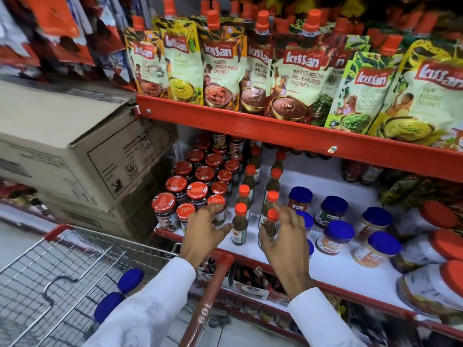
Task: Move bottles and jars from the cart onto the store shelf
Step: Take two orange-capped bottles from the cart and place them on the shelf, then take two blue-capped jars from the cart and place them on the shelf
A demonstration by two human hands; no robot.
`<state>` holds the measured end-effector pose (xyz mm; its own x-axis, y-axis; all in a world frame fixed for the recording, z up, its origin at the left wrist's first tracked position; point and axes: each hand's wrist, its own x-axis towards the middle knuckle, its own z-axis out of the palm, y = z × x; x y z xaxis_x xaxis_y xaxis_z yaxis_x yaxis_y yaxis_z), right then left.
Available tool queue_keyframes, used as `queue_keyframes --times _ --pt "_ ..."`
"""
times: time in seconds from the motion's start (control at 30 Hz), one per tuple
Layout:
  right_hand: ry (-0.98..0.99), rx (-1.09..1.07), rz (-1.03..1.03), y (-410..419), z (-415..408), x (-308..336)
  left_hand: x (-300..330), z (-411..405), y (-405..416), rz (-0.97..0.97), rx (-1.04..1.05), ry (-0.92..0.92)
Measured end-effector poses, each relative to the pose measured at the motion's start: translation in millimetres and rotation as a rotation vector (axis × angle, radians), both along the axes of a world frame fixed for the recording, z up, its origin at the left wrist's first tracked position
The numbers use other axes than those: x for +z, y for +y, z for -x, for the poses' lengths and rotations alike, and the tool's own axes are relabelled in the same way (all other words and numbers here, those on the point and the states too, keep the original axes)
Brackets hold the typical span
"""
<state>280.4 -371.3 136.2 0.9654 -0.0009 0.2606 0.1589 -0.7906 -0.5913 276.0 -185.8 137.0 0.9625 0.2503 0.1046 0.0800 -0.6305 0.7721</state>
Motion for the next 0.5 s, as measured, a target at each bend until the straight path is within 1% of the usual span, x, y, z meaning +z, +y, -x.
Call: queue_keyframes --times 0.1,0.2,0.27,0.37,0.43,0.5 --pt "-0.08 0.201 0.151 14.6 21.5 -0.7 4.0 42.9 23.3 -0.042 0.097 -0.081" --pt "-0.114 0.366 0.26 36.5 37.1 -9.6 -5.0 89.7 52.1 -0.059 0.199 -0.085" --pt "-0.124 0.484 0.304 54.6 44.1 -16.3 -13.9 120.4 70.1 -0.071 0.286 -0.054" --pt "-0.105 0.682 0.343 83.8 51.0 -28.8 -30.1 159.9 93.8 -0.008 0.486 0.048" --pt "-0.081 0.804 0.345 108.9 53.8 -38.1 -43.1 184.8 108.0 0.031 0.552 0.075" --pt "0.014 0.9 0.324 138.0 55.9 -51.1 -52.5 206.0 118.8 0.103 0.594 0.052"
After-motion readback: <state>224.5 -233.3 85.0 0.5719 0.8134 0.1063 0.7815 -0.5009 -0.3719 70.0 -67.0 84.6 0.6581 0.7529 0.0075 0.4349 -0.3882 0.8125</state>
